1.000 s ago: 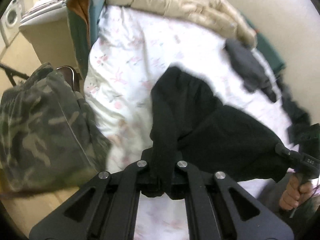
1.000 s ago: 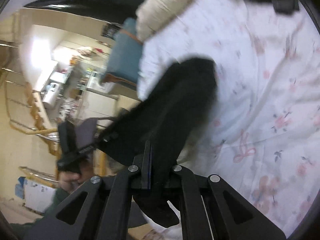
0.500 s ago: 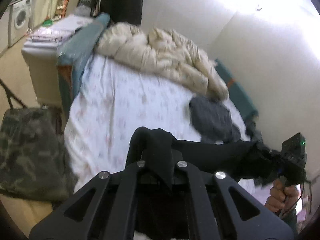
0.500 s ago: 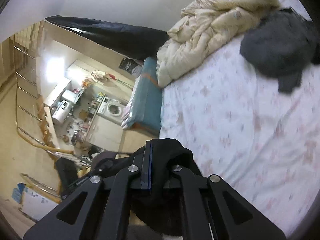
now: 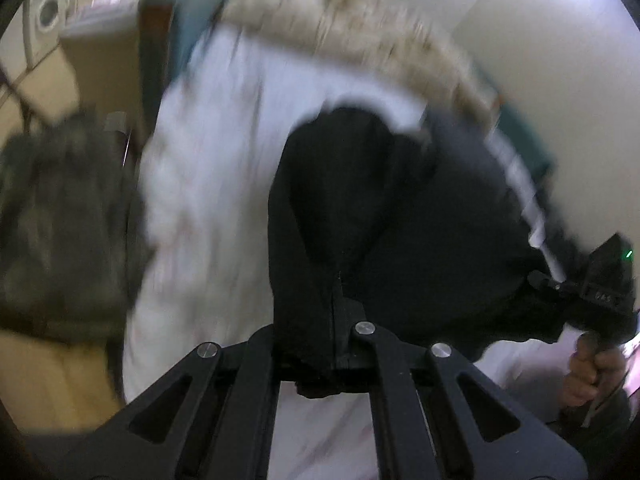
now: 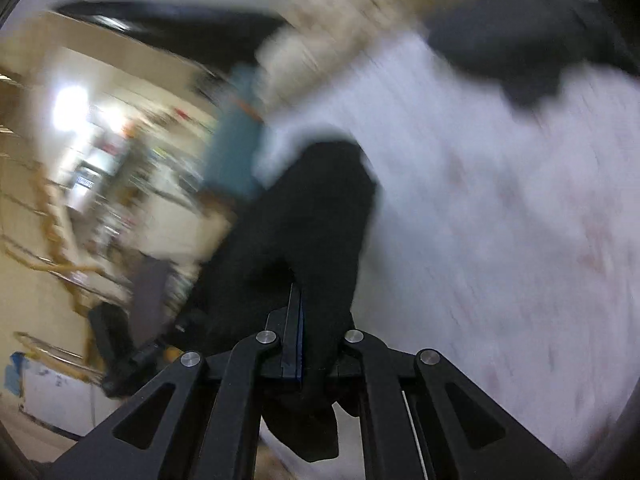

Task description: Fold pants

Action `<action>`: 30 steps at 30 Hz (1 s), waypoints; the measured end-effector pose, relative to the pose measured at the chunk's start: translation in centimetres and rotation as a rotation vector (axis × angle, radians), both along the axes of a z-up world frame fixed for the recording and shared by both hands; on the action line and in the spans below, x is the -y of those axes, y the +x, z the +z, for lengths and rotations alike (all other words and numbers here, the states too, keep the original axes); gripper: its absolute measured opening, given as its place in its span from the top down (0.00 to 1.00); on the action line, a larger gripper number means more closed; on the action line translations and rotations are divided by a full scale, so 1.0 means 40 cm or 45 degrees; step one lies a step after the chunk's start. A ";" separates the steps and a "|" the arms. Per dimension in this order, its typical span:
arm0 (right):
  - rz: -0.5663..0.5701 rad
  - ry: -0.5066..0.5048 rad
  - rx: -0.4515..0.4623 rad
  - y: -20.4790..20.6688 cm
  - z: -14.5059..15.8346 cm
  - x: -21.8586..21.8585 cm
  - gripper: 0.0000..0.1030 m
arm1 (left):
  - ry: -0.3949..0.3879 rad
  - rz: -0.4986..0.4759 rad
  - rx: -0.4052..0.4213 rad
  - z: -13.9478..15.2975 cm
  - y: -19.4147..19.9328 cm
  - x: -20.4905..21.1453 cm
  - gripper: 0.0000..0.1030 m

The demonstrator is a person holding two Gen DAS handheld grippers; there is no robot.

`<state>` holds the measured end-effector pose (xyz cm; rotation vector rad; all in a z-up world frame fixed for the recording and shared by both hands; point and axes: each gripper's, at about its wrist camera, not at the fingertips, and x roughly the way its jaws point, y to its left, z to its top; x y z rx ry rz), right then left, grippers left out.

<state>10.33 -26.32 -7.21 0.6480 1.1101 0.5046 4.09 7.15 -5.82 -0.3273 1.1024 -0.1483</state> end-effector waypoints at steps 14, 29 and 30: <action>0.022 -0.456 -0.287 -0.162 -0.137 0.003 0.39 | 0.228 -0.048 -0.406 -0.142 -0.122 0.008 0.36; 0.263 -0.591 -0.388 0.020 -0.404 -0.192 0.93 | 0.241 -0.125 -0.456 -0.347 0.053 0.116 0.77; 0.262 -0.574 -0.413 0.020 -0.417 -0.185 0.94 | 0.249 -0.137 -0.462 -0.341 0.056 0.117 0.78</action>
